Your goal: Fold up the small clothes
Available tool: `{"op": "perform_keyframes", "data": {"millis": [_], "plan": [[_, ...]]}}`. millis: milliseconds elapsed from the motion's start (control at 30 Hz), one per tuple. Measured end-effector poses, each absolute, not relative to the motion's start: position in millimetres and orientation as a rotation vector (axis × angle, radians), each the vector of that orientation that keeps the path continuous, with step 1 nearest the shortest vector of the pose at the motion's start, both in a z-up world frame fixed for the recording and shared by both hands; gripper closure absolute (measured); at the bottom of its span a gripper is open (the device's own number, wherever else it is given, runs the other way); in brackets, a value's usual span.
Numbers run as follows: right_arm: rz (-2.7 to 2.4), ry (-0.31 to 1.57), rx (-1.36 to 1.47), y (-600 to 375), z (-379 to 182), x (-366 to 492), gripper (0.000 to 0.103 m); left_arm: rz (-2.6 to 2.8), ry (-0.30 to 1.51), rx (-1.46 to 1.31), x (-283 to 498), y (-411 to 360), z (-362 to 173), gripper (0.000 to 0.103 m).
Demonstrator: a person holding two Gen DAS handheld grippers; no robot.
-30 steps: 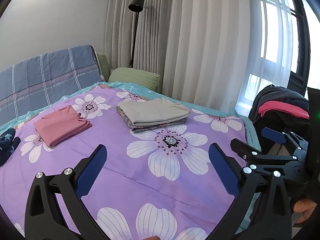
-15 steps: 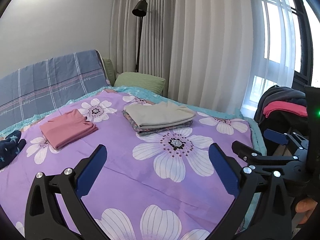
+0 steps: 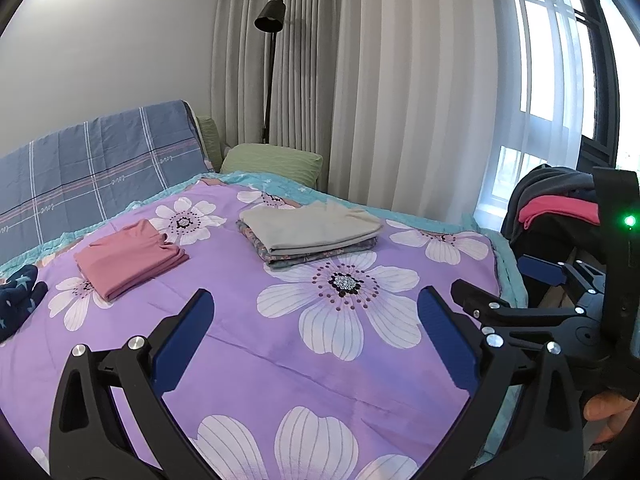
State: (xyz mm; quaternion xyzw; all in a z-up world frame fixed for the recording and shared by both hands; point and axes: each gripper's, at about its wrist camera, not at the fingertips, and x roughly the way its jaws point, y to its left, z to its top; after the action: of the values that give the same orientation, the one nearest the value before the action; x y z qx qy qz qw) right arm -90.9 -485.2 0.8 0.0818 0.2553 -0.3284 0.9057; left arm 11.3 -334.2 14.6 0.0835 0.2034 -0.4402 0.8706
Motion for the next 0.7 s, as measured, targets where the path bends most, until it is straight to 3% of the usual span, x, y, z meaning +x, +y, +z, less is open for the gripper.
{"op": "perform_keyframes", "data": {"millis": [700], "plan": [[-0.677,0.525,0.142,-480.9,0.4,-88.7,0.007,-0.924,0.458,0.177,13.2,-333.7,11.6,0.001]]}}
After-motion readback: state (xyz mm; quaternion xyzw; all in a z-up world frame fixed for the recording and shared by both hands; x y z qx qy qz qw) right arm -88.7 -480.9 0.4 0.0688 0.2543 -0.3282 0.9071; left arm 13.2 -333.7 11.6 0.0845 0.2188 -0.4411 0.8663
